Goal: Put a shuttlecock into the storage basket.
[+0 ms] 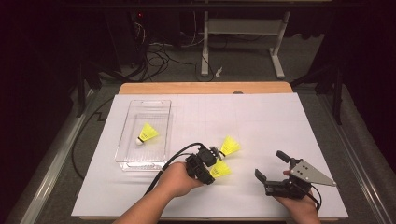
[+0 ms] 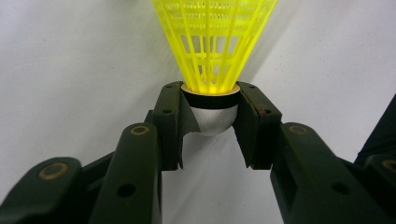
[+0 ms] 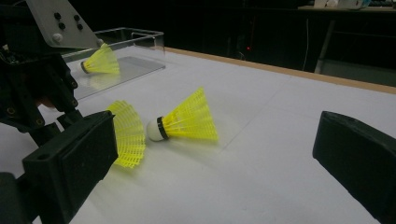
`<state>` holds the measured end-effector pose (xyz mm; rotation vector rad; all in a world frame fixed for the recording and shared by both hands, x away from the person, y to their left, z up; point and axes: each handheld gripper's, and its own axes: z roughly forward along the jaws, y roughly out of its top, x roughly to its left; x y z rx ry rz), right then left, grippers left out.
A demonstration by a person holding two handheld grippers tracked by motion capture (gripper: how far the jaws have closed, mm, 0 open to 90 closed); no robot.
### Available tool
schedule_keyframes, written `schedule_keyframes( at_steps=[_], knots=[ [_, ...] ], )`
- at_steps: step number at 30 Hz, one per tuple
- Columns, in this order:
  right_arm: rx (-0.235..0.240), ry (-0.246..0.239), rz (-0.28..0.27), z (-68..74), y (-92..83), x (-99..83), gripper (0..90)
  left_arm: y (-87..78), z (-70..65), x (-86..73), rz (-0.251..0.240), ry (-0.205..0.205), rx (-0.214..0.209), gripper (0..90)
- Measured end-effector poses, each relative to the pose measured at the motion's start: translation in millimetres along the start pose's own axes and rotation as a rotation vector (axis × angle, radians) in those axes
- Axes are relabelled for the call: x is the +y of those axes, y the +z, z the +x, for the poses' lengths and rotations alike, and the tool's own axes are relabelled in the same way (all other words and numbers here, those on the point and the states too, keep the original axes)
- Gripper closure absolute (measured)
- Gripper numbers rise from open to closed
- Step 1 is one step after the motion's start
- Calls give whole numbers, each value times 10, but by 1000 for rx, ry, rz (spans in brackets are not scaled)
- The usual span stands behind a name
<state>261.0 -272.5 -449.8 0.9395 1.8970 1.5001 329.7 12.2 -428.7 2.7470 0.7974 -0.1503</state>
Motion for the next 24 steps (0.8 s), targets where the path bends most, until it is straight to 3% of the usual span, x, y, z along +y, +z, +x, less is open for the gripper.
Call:
schedule_keyframes(
  at_steps=[24],
  knots=[
    [1, 0, 5, 9, 6, -3, 7, -131, 117, -216, 4, -42, -22, 645]
  ],
)
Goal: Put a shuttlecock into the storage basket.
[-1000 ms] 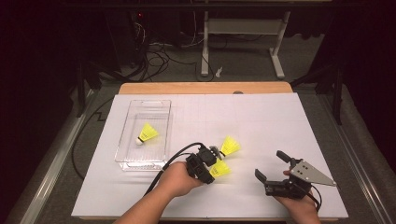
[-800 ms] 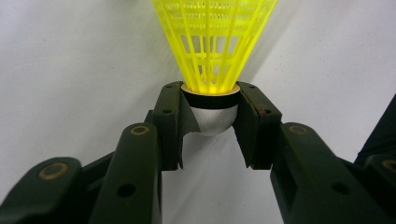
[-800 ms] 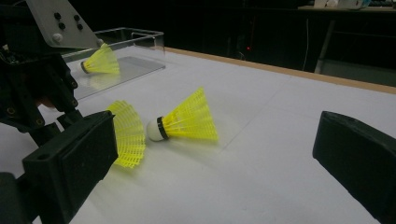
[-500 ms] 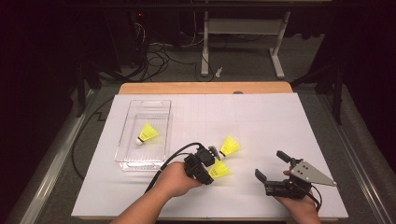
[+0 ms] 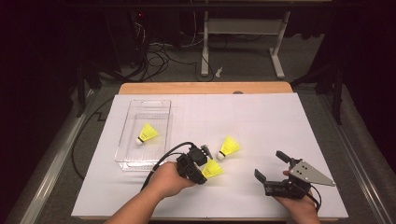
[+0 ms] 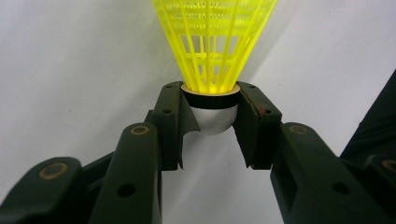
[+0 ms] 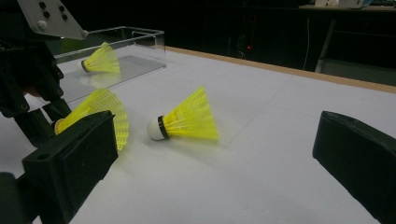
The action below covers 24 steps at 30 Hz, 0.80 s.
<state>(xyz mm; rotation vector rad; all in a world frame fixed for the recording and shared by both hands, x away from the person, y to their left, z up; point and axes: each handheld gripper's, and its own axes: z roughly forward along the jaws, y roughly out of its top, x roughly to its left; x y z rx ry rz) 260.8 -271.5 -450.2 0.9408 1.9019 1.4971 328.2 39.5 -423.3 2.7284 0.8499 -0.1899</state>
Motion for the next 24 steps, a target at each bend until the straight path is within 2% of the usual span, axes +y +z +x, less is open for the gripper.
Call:
schedule_keyframes(
  at_steps=[14, 24],
  knots=[
    [1, -1, 3, 4, 8, -4, 6, -28, 99, -200, 6, -38, -22, 645],
    [3, -3, 4, 6, 8, -4, 6, -88, 121, -321, 22, -45, -20, 646]
  ],
)
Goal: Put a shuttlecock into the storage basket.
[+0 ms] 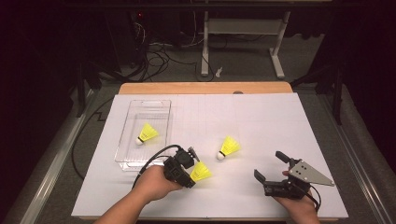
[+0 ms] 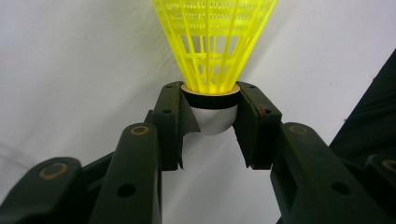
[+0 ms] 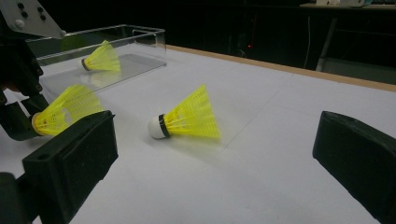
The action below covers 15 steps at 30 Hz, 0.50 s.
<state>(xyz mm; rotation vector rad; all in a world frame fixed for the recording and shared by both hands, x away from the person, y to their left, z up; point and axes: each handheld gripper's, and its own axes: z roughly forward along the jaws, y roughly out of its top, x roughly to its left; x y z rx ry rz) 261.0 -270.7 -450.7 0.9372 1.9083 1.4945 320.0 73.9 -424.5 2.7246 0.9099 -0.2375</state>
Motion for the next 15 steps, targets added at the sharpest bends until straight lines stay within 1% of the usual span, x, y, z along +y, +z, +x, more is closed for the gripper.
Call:
schedule_keyframes(
  at_steps=[2, 6, 11, 14, 15],
  knots=[
    [0, 0, 1, 0, 0, 0, 7, -19, 0, -15, 0, -10, -7, 645],
    [0, 1, 0, 1, 0, 1, 7, -61, -20, -34, 1, -9, -18, 645],
    [-1, 1, 0, 0, -2, 1, 7, -92, -14, -56, 10, -13, -17, 645],
    [0, 1, 0, 2, -1, 1, 7, -98, -18, -58, 25, -9, -10, 645],
    [0, 0, 0, 3, -1, 1, 6, -107, -17, -60, 23, -12, -8, 646]
  ],
)
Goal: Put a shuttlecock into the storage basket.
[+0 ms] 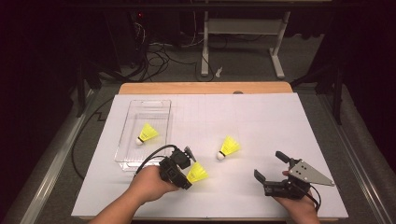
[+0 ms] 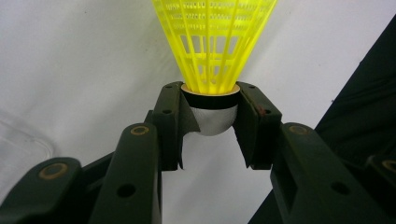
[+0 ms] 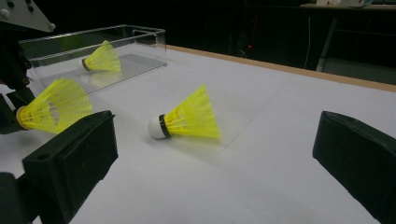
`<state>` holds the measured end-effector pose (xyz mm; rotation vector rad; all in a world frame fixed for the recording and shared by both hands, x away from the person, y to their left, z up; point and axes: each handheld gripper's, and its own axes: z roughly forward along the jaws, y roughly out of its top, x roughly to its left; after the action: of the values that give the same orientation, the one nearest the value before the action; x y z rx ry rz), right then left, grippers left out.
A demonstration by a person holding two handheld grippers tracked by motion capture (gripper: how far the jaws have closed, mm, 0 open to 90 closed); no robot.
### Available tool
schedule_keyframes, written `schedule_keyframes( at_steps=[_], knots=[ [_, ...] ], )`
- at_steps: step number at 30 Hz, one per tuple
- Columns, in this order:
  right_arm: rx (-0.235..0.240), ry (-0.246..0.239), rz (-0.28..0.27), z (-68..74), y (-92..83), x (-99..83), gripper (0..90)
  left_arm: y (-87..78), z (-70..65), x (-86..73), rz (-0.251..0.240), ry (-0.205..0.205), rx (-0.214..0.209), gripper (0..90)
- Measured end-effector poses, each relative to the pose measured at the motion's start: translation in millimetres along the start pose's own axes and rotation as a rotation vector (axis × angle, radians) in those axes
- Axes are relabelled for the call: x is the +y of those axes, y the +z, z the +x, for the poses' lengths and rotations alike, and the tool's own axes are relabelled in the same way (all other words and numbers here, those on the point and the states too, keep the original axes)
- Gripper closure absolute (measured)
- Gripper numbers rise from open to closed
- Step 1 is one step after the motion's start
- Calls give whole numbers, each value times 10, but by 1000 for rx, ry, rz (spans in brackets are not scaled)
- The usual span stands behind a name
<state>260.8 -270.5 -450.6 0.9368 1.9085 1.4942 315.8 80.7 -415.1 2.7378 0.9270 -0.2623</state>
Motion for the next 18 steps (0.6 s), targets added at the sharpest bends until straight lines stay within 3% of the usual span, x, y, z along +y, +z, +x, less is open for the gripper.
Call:
schedule_keyframes(
  at_steps=[6, 18],
  knots=[
    [-1, 2, -1, -2, -3, 0, 6, -27, 14, -10, 10, -13, 4, 645],
    [-1, 0, 2, 3, 3, -2, 6, -83, -3, 1, 45, 11, 18, 646]
  ],
)
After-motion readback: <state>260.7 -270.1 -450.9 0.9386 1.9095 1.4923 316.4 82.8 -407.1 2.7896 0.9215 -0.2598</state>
